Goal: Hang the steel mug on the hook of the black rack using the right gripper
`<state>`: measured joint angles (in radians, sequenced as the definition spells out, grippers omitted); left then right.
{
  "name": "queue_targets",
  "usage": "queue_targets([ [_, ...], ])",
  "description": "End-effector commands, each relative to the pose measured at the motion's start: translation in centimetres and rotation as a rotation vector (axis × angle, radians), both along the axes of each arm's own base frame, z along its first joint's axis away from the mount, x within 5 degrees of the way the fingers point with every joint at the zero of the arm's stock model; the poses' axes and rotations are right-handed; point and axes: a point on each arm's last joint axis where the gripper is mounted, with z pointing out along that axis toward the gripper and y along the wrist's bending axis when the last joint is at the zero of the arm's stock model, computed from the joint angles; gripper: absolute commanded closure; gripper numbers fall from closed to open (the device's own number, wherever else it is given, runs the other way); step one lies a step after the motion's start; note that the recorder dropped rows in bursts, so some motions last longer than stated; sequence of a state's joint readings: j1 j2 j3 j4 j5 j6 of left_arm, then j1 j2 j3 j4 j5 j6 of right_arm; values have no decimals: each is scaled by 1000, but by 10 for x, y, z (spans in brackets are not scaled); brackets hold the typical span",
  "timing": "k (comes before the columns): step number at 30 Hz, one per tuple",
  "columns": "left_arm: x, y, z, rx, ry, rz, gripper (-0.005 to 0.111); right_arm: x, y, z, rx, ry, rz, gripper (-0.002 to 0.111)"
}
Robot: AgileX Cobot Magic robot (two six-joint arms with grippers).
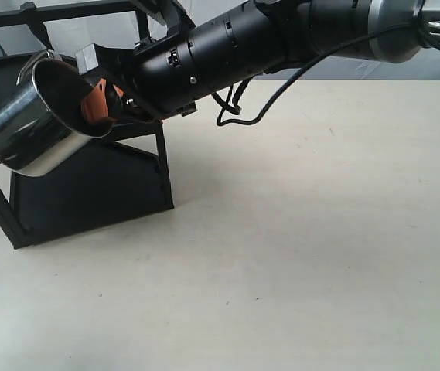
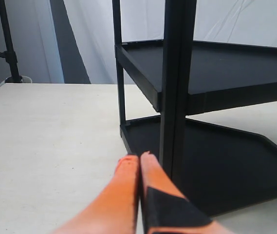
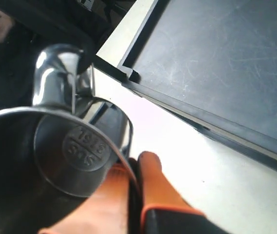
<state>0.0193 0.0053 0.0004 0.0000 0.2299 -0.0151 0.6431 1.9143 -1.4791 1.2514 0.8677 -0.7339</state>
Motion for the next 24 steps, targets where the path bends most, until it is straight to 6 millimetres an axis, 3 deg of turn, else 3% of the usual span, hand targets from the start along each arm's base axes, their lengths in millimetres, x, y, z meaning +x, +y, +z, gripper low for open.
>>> queue_targets([
  [1,0,0,0,-2,-5,-1,105,2,-2,-8,-35,3,26,109],
  [24,0,0,0,-2,-5,-1,105,5,-13,-11,-66,31,48,109],
])
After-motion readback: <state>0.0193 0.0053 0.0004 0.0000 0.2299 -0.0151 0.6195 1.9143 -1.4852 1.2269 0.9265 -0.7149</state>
